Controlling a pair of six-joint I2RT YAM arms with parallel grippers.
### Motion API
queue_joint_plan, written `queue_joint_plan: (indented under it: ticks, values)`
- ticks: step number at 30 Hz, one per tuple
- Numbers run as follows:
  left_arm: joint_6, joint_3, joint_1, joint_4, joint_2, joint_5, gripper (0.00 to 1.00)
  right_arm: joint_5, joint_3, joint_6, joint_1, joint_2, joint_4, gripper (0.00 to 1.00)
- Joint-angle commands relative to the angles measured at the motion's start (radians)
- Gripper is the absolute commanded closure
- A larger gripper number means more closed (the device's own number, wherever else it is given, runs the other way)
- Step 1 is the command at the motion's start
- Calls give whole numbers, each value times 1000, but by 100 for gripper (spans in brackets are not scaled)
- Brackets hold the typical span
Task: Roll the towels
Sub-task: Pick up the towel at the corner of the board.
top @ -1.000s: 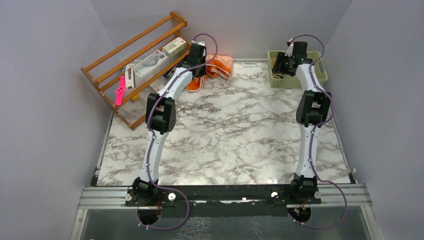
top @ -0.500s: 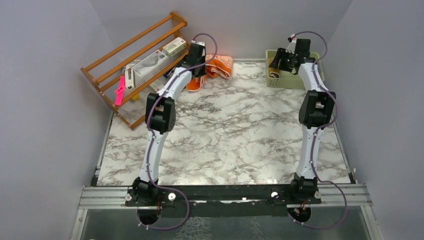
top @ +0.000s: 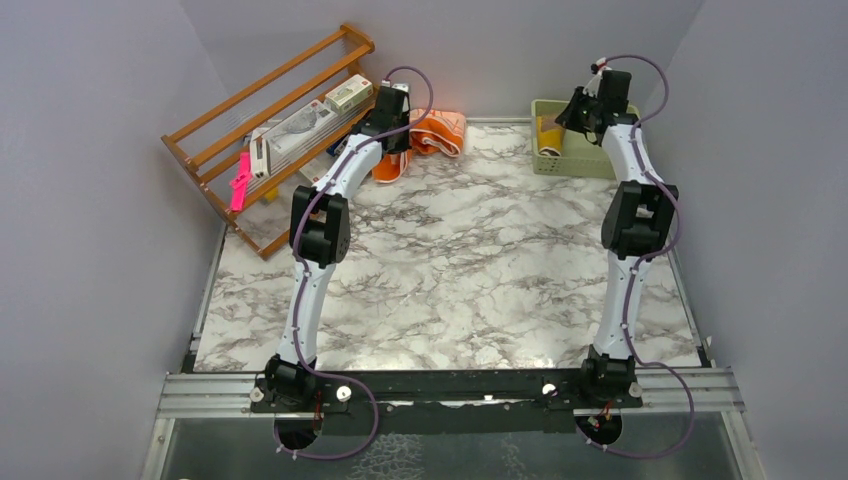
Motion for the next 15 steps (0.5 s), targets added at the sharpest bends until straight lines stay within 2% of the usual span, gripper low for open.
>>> queue_joint_plan:
  ticks: [1,8,15]
  values:
    - [13,-6,3,25,-40,22,100,118,134,23,-19,57,-19,99]
    - [15,-5,5,24,-28,24,100,212,177,0,-20,123,-28,99]
    - [12,-11,5,24,-16,33,100,220,322,-37,-20,268,-84,99]
